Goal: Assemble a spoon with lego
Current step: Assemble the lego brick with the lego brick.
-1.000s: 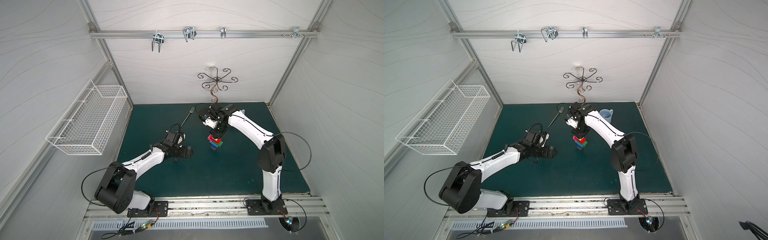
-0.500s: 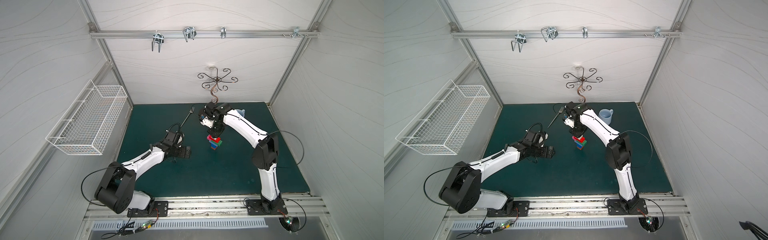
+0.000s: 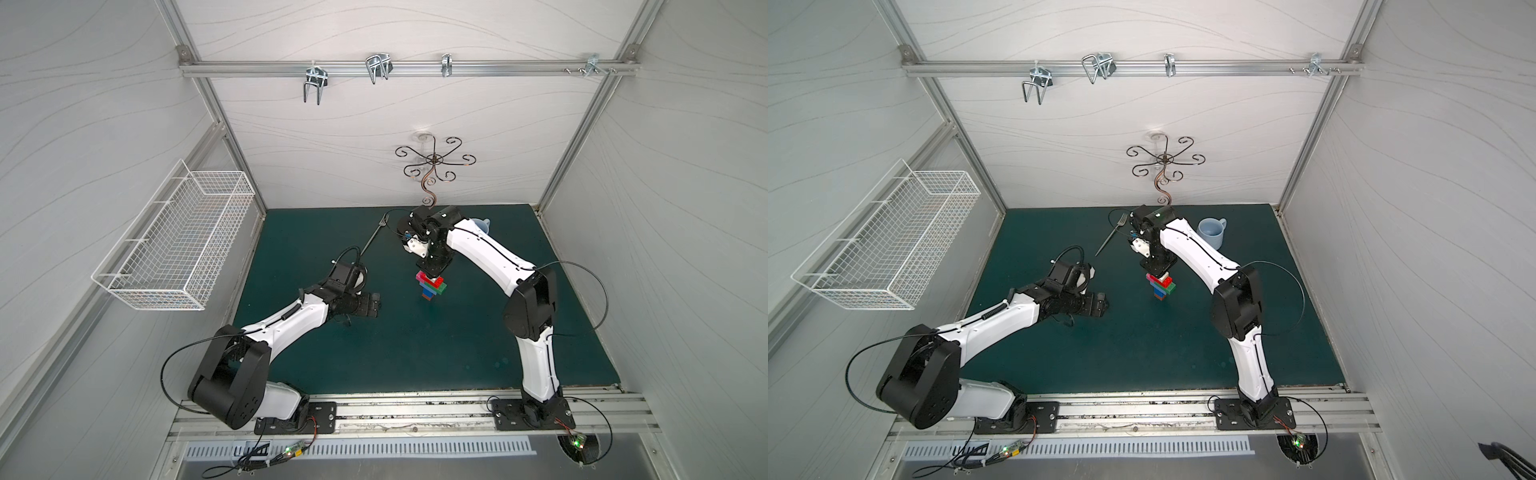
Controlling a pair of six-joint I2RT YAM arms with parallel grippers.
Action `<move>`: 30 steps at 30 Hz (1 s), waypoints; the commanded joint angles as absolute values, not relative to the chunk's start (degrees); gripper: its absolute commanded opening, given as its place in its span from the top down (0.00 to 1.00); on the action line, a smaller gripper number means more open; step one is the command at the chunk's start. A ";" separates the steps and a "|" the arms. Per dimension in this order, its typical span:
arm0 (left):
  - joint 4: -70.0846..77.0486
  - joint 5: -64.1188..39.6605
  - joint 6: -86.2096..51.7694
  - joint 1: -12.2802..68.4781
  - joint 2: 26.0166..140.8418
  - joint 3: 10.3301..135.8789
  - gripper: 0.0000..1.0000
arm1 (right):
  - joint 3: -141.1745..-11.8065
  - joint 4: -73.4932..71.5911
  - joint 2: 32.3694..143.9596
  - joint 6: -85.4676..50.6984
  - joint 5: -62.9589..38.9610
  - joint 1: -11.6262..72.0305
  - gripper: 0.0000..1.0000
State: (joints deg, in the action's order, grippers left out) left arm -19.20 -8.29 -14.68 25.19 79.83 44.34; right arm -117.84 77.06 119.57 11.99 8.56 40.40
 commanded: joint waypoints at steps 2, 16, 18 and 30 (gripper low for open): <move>-19.15 -7.20 -13.55 25.40 79.35 46.80 0.00 | -115.79 81.63 121.82 10.99 7.99 39.75 0.86; -19.17 -7.41 -13.36 25.40 80.15 47.29 0.00 | -116.72 78.63 119.84 11.84 6.29 39.18 0.65; -19.25 -7.40 -13.45 25.40 80.24 47.39 0.00 | -116.74 78.33 119.60 11.95 6.41 39.10 0.64; -19.79 -7.12 -13.54 25.36 80.33 47.81 0.00 | -117.77 77.22 118.53 12.53 5.70 38.85 0.56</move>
